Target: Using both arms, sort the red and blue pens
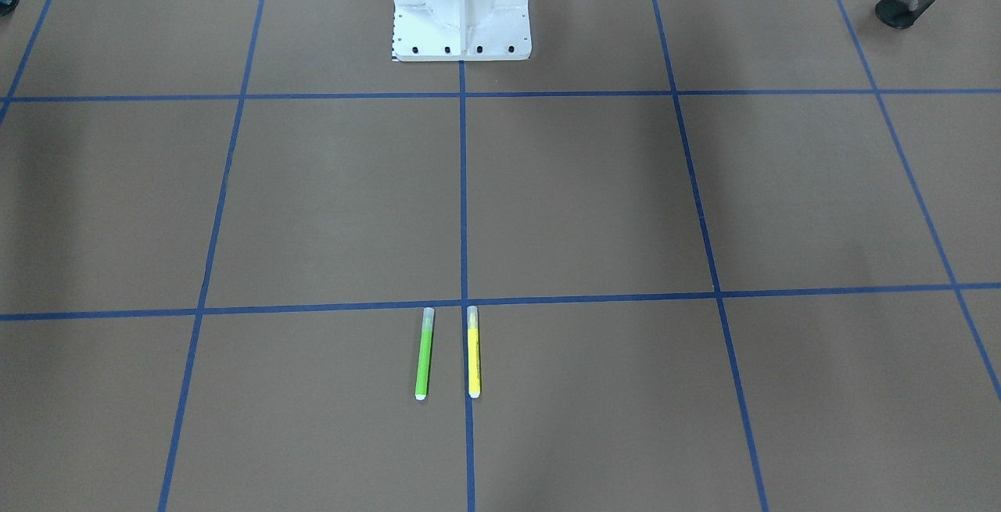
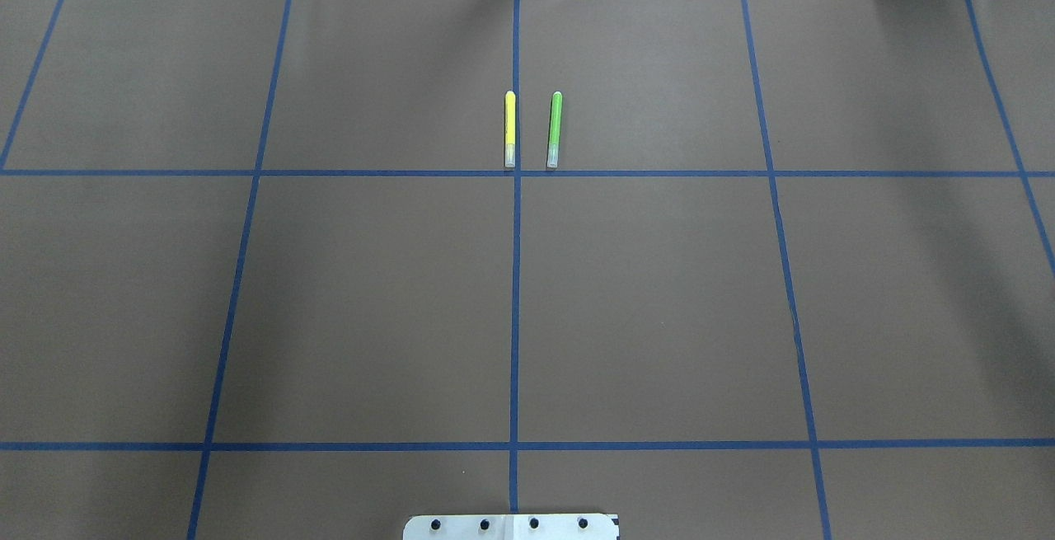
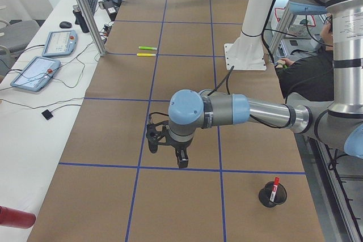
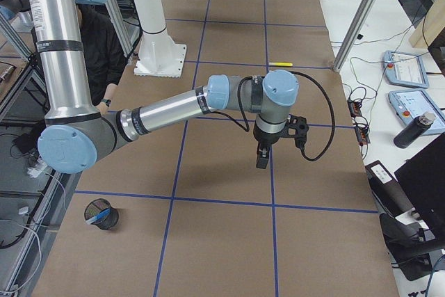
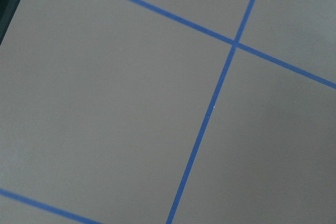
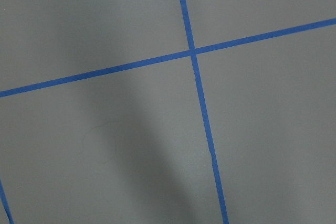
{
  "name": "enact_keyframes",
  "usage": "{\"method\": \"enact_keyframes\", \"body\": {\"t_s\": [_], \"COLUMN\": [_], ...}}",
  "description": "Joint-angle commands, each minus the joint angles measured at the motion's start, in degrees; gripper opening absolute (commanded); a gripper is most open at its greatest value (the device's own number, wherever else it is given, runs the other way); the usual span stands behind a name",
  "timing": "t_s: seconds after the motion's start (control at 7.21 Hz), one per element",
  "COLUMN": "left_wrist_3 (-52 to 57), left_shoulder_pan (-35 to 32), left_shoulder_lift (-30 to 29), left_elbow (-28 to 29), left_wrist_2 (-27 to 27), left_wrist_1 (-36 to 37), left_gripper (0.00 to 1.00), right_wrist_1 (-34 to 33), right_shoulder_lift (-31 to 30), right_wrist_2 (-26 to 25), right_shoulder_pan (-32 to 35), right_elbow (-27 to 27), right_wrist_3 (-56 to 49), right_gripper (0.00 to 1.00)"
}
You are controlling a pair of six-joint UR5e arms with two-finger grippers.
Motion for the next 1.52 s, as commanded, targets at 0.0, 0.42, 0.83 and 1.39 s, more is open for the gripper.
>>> {"method": "enact_keyframes", "body": {"t_s": [0.0,0.42,0.83,1.39], "left_wrist_3": [0.0,-0.2,-0.1,-0.2], "left_shoulder_pan": [3.5,3.8,3.9,6.6], "left_shoulder_lift": [-4.2,-3.1,-3.1,-3.1], "left_elbow": [0.1,4.4,9.9,10.7], "left_wrist_2": [2.6,5.0,6.0,6.0], "left_wrist_1": [-3.6,-7.4,-11.8,-12.5], "left_gripper": [1.0,1.0,1.0,1.0], "right_wrist_1": [3.7,8.6,9.0,17.7], "right_shoulder_lift": [-0.5,-2.6,-5.7,-10.1], "right_wrist_2": [0.1,0.1,0.1,0.0], "right_shoulder_pan": [-0.4,-0.3,-0.2,-0.2], "right_elbow": [-4.6,-10.4,-9.8,-9.5], "right_wrist_3": [0.1,0.1,0.0,7.2], "right_gripper": [1.0,1.0,1.0,1.0]}}
